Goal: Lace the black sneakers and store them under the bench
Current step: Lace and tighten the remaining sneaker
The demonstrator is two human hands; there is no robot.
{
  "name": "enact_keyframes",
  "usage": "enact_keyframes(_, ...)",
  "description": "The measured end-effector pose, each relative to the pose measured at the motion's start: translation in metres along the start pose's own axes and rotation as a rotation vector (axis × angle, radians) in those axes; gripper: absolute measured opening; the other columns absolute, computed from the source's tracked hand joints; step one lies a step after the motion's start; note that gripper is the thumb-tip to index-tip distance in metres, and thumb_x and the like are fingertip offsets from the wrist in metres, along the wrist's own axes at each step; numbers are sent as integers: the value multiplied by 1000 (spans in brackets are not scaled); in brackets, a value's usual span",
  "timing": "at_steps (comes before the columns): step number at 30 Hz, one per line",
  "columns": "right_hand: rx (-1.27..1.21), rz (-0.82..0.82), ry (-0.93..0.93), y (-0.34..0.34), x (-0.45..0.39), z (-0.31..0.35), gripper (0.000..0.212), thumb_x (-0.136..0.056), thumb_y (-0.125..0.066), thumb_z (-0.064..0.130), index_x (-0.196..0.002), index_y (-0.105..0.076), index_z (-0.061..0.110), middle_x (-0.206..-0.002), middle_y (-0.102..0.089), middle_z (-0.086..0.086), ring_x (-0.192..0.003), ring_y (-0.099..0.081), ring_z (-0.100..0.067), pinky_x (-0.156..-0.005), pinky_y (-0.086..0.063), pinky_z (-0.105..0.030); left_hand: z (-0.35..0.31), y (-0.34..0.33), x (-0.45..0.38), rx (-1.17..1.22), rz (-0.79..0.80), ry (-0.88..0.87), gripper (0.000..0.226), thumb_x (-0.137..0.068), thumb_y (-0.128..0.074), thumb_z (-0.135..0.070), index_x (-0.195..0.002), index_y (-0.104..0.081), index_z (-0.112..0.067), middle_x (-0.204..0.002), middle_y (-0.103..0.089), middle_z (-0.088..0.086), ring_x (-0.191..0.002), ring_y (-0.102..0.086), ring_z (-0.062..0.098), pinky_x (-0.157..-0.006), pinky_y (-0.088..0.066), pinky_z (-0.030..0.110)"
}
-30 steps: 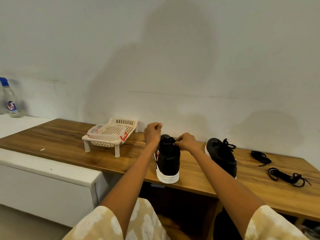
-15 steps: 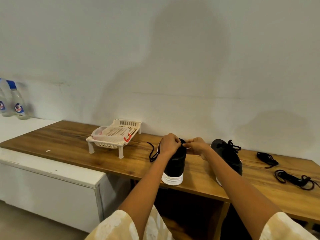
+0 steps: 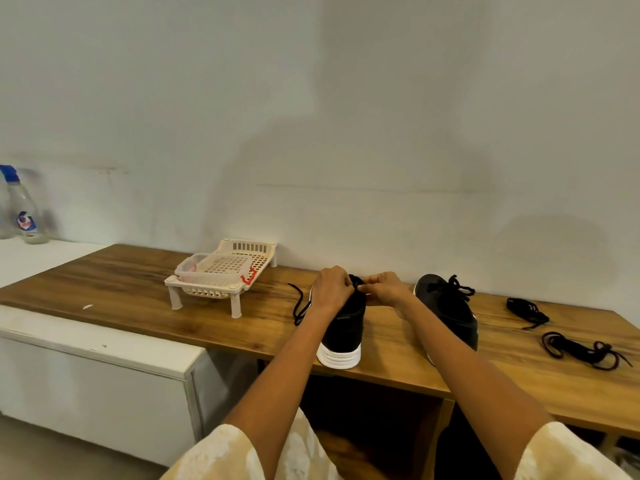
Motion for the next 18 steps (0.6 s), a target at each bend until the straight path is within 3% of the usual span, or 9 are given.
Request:
enact_keyframes(5, -1, -3, 10, -1, 1, -2, 21, -90, -57, -2, -110, -65, -5, -100, -67, -17, -74, -65, -14, -73, -56, -24, 3, -1, 0, 12, -9, -37, 16, -85, -61, -17, -90, -76, -13, -93, -72, 8, -87, -66, 23, -78, -54, 38)
enact_keyframes(9, 28, -3, 40, -2, 5, 2, 22, -91, -56, -2, -111, -65, -4, -99, -66, -16, -77, -65, -18, -60, -56, -17, 2, -1, 0, 23, -18, -22, 15, -83, -63, -19, -86, -75, -11, -90, -72, 8, -84, -66, 23, -75, -55, 36)
enact_keyframes(12, 76, -14, 59, -2, 6, 5, 21, -92, -55, 1, -111, -65, -3, -104, -68, -19, -86, -65, -21, -65, -56, -19, -1, -1, -2, 20, -7, -37, 13, -82, -65, -19, -84, -75, -11, -88, -72, 8, -84, -66, 23, -75, -55, 37)
enact_keyframes(18, -9, -2, 78, -5, 3, 2, 23, -98, -50, 16, -104, -66, 1, -100, -68, -15, -76, -67, -15, -64, -58, -19, 5, 1, -6, 6, -74, -49, 13, -85, -62, -20, -88, -73, -14, -91, -70, 8, -86, -63, 22, -73, -53, 33)
Point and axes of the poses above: each hand's wrist, its own x-axis away from the middle knuckle, its own y-axis out of the back of the hand, z = x × y, the point moved 7 cm from there along -x, towards the middle knuckle
